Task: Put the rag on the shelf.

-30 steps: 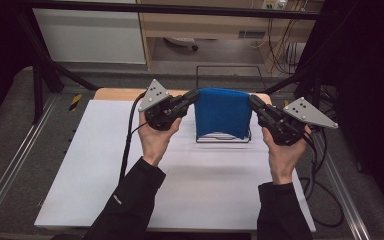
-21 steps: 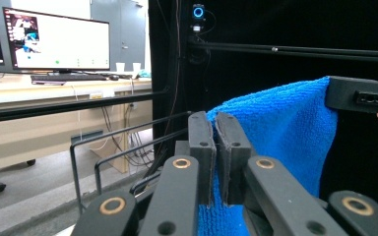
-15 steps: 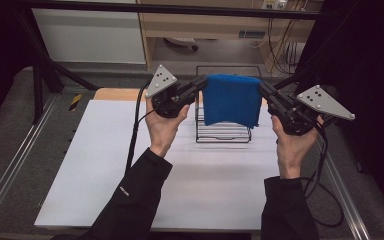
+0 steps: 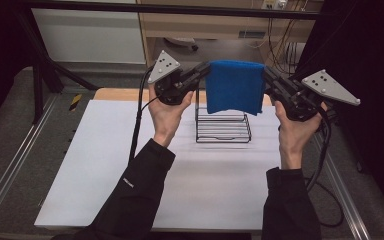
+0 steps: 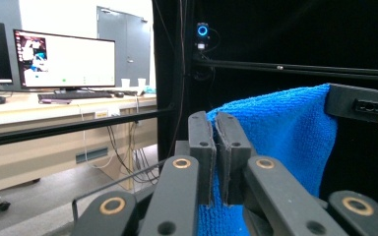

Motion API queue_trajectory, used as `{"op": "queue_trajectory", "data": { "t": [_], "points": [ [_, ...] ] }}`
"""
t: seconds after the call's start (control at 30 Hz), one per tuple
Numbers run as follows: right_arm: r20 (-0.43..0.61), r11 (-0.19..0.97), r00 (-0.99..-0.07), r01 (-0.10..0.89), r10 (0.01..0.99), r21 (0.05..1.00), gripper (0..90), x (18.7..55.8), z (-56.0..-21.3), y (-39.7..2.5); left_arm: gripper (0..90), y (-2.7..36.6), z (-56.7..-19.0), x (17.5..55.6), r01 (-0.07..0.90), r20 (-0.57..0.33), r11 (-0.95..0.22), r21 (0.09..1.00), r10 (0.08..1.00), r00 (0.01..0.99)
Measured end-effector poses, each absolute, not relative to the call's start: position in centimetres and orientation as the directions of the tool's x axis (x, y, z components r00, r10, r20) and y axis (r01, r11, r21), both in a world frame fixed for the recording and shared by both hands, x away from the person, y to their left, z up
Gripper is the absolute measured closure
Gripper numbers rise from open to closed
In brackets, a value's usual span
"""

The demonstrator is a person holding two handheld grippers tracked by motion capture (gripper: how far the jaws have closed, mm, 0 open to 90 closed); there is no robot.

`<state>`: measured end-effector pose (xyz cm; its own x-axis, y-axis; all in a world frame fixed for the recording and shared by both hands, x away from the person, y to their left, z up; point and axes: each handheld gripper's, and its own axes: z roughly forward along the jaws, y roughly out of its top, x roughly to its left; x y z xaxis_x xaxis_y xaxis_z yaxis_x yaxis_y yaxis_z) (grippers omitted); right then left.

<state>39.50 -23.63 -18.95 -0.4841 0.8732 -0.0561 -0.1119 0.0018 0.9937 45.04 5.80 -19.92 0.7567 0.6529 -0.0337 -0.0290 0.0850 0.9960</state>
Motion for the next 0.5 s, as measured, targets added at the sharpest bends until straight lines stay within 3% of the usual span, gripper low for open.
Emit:
{"op": "queue_trajectory", "data": {
  "t": [0.5],
  "points": [
    [-0.069,0.006,-0.476,-0.131,0.877,0.991,86.1,41.7,-17.1,-23.8,86.4,5.6,-17.3,46.2,-0.062,0.006,0.060,0.996,0.675,0.738]
  ]
}}
